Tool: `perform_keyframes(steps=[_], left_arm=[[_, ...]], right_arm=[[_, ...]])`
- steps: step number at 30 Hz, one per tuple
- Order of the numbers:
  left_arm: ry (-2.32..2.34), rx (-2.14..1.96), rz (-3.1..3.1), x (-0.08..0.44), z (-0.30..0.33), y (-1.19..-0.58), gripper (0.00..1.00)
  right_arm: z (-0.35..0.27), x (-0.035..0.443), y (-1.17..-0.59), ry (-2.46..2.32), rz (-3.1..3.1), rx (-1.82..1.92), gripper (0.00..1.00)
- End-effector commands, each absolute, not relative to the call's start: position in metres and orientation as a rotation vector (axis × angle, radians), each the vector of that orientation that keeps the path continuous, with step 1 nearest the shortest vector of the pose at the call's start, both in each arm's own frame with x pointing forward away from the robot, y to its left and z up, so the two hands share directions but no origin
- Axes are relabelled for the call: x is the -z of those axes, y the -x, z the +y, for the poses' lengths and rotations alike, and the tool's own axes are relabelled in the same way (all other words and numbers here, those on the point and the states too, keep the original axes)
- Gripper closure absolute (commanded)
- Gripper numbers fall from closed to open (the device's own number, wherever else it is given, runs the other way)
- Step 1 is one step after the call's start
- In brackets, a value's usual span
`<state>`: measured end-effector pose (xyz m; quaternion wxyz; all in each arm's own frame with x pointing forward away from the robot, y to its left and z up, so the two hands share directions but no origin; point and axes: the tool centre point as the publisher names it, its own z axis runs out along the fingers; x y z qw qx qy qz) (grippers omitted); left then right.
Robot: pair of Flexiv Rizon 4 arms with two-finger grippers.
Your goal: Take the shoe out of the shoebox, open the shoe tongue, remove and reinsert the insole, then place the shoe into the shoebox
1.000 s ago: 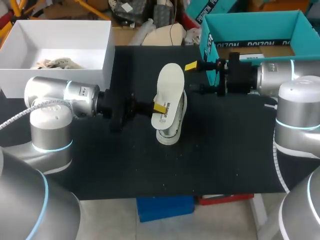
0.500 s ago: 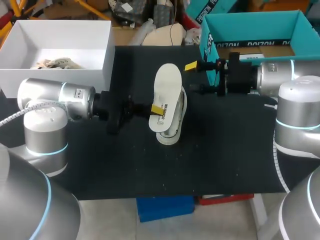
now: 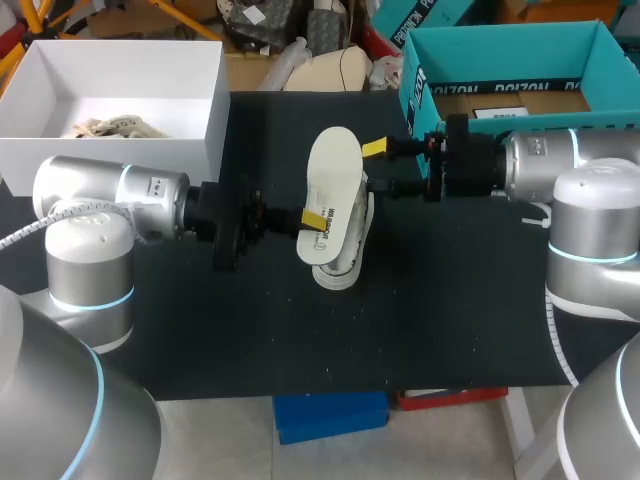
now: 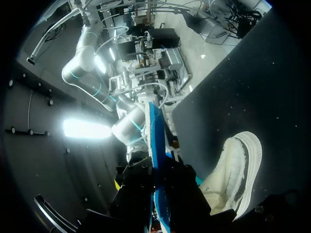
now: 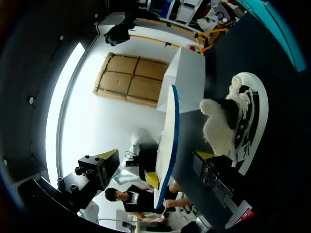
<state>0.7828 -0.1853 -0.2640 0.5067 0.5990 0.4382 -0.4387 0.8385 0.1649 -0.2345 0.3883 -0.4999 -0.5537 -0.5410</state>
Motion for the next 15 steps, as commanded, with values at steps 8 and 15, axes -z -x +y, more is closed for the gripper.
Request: perform_keyframes(steps=[8,15], left_arm=[[-1.443,1.05,1.058,0.264,-0.186,-0.781,1.0],[-1.443,1.05,1.058,0.264,-0.186,-0.781,1.0]], right_arm=[[0.2,0.245,-0.83,1.222,-1.432,1.332,0.61],[0.211,0.253,-0.827,1.223,-1.423,1.321,0.63]])
